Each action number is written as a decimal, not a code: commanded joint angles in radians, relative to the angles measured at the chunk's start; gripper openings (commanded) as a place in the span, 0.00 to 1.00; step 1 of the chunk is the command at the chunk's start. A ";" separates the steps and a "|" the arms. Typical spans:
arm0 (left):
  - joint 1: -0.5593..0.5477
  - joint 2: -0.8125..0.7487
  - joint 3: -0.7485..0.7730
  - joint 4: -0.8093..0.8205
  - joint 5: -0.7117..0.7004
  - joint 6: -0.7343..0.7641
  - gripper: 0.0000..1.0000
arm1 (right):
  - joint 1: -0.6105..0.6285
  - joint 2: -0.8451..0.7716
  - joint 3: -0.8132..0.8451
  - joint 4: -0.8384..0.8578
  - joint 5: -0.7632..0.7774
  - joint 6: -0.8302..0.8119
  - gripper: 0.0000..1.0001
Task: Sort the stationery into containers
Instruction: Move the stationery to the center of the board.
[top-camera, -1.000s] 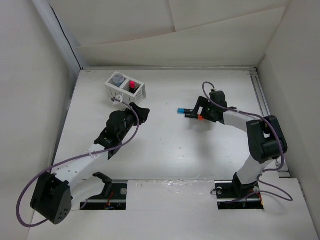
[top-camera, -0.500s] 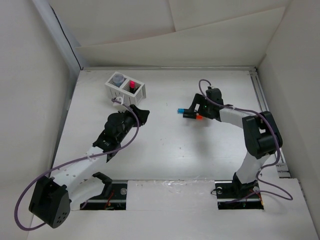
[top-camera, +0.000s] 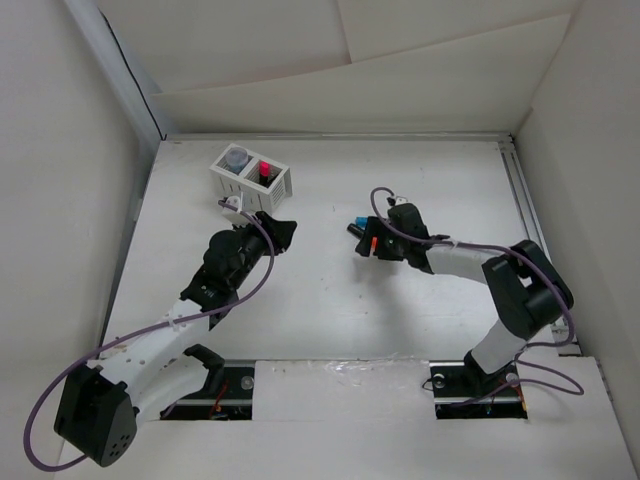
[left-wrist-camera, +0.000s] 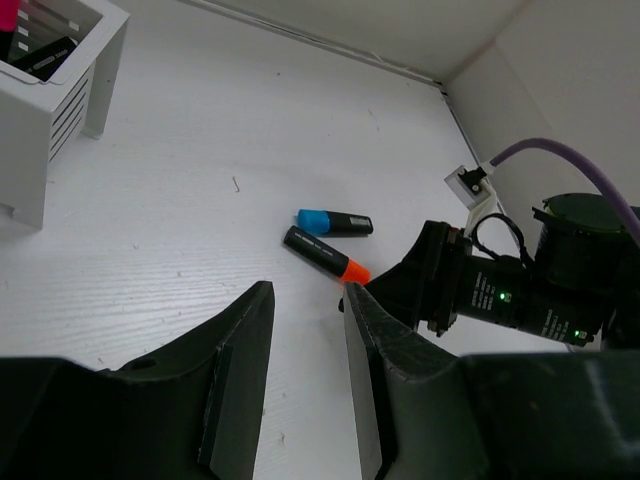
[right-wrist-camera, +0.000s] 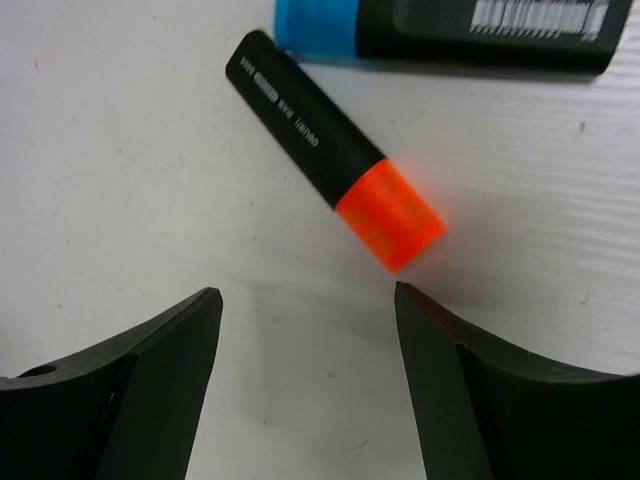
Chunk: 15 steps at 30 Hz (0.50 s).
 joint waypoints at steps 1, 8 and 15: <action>0.001 -0.017 -0.005 0.038 0.010 0.015 0.30 | 0.027 -0.029 -0.030 -0.061 0.049 0.005 0.76; 0.001 -0.007 -0.005 0.038 0.019 0.015 0.30 | 0.027 -0.011 0.103 -0.177 0.236 -0.047 0.87; 0.001 -0.018 -0.014 0.038 0.019 0.015 0.30 | 0.017 0.070 0.182 -0.201 0.250 -0.088 0.94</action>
